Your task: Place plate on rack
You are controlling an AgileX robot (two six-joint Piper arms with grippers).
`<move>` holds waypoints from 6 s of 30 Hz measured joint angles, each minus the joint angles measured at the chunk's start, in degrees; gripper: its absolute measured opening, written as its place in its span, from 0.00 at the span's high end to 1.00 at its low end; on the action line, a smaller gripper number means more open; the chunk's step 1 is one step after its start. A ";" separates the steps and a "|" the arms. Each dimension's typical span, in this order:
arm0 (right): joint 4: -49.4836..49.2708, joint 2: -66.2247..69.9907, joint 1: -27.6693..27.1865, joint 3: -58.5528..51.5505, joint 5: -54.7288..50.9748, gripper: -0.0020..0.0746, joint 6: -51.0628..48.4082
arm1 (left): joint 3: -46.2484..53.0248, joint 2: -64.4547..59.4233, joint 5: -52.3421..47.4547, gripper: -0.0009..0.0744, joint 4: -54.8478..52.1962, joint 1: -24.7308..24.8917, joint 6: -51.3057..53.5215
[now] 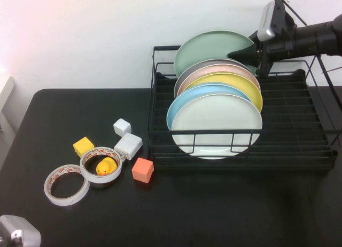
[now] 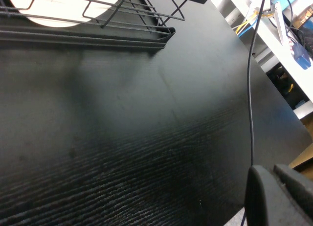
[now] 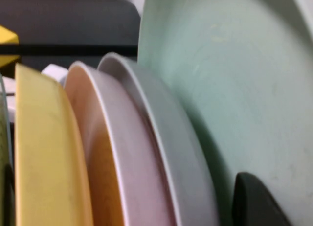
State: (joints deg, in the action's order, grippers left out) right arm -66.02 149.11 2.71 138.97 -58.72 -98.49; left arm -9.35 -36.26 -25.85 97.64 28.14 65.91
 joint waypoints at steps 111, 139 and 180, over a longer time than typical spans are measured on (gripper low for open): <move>39.07 -87.08 17.73 -39.66 -5.47 0.96 46.17 | -7.89 7.51 22.27 0.99 1.75 0.00 24.23; 49.00 -136.92 17.73 -116.47 40.82 0.96 59.50 | -7.89 7.51 22.15 0.99 1.75 0.00 24.23; 75.64 -149.74 -3.78 -140.17 39.38 0.96 103.85 | -7.89 7.51 22.02 0.99 1.75 0.00 24.23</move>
State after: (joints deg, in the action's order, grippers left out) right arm 9.61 -0.64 -1.07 -1.19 -19.34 5.36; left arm -17.23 -28.75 -3.82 99.39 28.14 90.14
